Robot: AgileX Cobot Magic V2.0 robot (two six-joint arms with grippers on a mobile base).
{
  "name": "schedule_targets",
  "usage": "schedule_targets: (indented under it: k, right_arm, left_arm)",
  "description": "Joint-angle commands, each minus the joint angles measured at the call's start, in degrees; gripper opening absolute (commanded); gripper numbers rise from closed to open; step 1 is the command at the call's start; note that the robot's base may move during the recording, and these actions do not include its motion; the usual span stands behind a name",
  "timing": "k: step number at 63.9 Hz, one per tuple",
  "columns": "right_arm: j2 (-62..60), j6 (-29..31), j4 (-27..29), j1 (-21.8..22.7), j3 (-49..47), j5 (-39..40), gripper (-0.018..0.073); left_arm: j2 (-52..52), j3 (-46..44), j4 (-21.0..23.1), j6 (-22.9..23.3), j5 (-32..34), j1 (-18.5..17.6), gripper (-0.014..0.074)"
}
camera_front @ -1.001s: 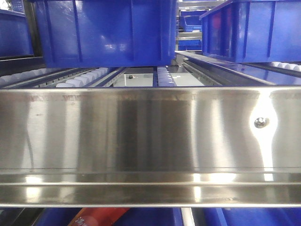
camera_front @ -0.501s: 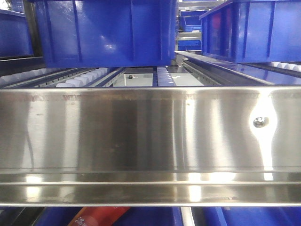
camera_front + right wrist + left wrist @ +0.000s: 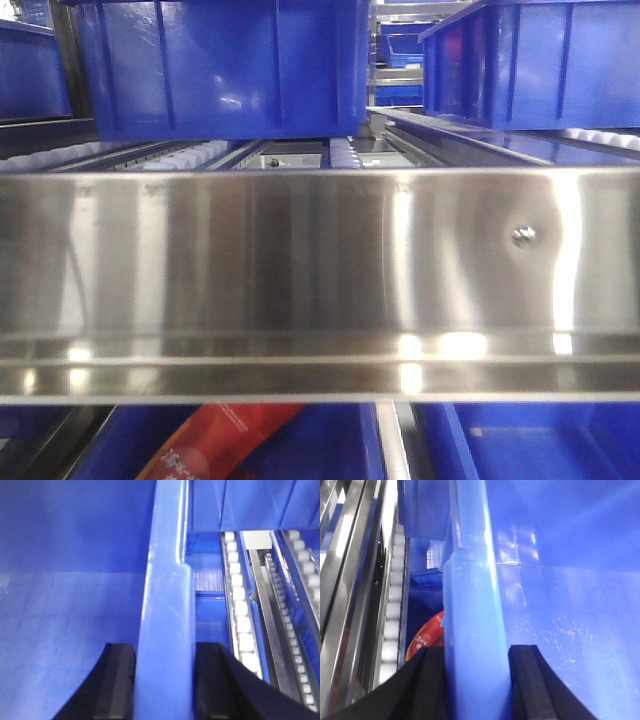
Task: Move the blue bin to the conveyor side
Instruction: 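Hold the blue bin with both grippers while the base turns away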
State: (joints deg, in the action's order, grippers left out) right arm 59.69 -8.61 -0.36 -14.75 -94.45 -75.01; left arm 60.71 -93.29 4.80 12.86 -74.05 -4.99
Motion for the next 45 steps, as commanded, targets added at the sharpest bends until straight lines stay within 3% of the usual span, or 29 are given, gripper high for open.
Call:
schedule_targets:
  k: [1, 45]
  right_arm:
    - [-1.1, 1.0, -3.8, 0.3, -0.8, 5.0, -0.008]
    - [-1.1, 1.0, -3.8, 0.3, -0.8, 5.0, -0.008]
  left_arm:
    - [-1.0, -0.7, -2.4, -0.6, 4.9, 0.0, -0.0018]
    - [-1.7, -0.7, -2.4, -0.6, 4.9, 0.0, -0.0018]
